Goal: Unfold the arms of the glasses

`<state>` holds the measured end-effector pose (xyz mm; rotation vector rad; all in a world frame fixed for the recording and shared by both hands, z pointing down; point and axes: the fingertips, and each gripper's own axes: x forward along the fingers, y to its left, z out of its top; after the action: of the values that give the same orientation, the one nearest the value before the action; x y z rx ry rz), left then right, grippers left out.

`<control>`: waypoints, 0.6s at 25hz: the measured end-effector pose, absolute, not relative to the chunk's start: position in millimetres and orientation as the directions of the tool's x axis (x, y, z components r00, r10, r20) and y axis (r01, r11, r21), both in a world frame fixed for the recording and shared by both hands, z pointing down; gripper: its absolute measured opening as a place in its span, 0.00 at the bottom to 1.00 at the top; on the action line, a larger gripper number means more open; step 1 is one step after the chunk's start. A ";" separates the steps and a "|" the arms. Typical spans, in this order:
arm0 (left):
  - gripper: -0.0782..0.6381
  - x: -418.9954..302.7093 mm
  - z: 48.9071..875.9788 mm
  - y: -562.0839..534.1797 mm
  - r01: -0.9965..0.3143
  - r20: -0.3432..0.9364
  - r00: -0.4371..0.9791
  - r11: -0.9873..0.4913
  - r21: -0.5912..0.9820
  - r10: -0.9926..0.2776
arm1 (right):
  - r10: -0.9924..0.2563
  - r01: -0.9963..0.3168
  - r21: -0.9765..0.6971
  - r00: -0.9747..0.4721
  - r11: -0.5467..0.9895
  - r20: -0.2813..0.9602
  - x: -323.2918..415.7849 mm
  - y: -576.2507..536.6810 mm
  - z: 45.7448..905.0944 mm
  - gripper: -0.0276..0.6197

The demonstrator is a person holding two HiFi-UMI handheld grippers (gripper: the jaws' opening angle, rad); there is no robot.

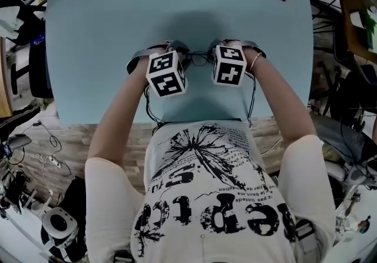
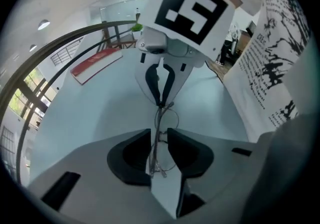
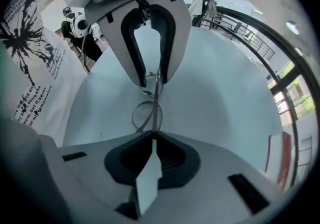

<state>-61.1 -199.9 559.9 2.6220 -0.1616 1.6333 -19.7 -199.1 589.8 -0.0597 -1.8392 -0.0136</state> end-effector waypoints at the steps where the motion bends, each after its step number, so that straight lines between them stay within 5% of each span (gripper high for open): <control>1: 0.27 -56.7 563.1 -199.1 -0.083 0.903 0.427 -0.996 -0.022 -0.055 | 0.037 0.042 -0.027 -0.267 0.999 0.963 -19.2 -198.3 589.8 0.10; 15: 0.19 -20.8 582.1 -193.8 0.076 0.898 0.440 -0.996 -0.047 -0.009 | 0.055 -0.013 -0.062 -0.286 0.998 0.957 -11.8 -193.7 589.6 0.10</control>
<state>-20.8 -193.8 582.1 2.7332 0.0643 1.7044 -11.8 -193.7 589.6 -0.0306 -1.8598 0.0666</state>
